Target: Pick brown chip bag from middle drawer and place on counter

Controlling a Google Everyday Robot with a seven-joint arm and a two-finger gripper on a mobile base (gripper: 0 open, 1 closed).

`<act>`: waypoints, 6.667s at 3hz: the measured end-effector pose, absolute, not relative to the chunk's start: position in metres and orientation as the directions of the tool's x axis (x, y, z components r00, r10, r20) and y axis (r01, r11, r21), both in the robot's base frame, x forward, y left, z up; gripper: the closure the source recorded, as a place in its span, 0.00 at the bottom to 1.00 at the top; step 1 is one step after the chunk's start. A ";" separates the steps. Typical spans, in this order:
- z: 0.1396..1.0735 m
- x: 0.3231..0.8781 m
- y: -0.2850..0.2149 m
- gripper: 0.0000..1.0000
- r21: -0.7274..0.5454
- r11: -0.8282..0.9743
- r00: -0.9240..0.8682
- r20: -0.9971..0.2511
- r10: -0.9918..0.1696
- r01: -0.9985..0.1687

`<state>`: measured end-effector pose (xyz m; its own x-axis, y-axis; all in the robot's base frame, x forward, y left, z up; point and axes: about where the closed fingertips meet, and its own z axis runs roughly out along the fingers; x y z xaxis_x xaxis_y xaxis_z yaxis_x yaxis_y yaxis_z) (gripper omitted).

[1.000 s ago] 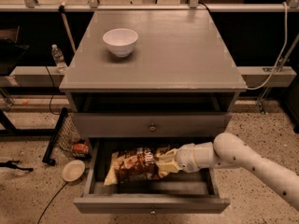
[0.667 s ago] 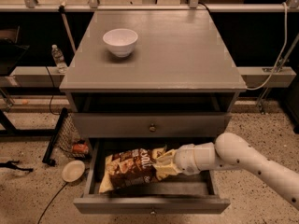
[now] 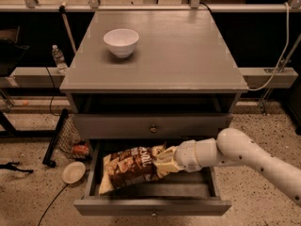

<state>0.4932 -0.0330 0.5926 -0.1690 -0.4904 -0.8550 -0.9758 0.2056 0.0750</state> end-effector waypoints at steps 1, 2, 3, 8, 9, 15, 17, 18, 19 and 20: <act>0.627 0.496 -0.033 1.00 0.000 0.194 -0.101 -0.854 -0.510 -0.981; 0.662 0.499 -0.033 1.00 -0.085 0.181 -0.028 -0.840 -0.543 -0.980; 0.697 0.500 -0.035 1.00 -0.171 0.175 0.041 -0.818 -0.573 -0.970; 0.814 0.521 -0.051 1.00 -0.410 0.154 0.273 -0.800 -0.534 -0.899; 0.842 0.522 -0.049 1.00 -0.474 0.136 0.335 -0.770 -0.543 -0.870; 0.920 0.536 -0.043 1.00 -0.625 0.104 0.452 -0.661 -0.599 -0.774; 0.962 0.592 -0.054 1.00 -0.688 0.170 0.462 -0.629 -0.626 -0.706; 0.971 0.623 -0.081 1.00 -0.692 0.283 0.398 -0.648 -0.649 -0.664; 0.971 0.623 -0.081 1.00 -0.692 0.283 0.398 -0.648 -0.649 -0.664; 0.971 0.636 -0.090 1.00 -0.694 0.310 0.382 -0.651 -0.656 -0.650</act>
Offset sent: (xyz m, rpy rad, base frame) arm 0.0099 -0.0028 0.1155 -0.1126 -0.2565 0.0318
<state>0.6356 -0.0899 0.9708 0.3825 -0.6559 -0.6508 -0.6499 0.3097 -0.6941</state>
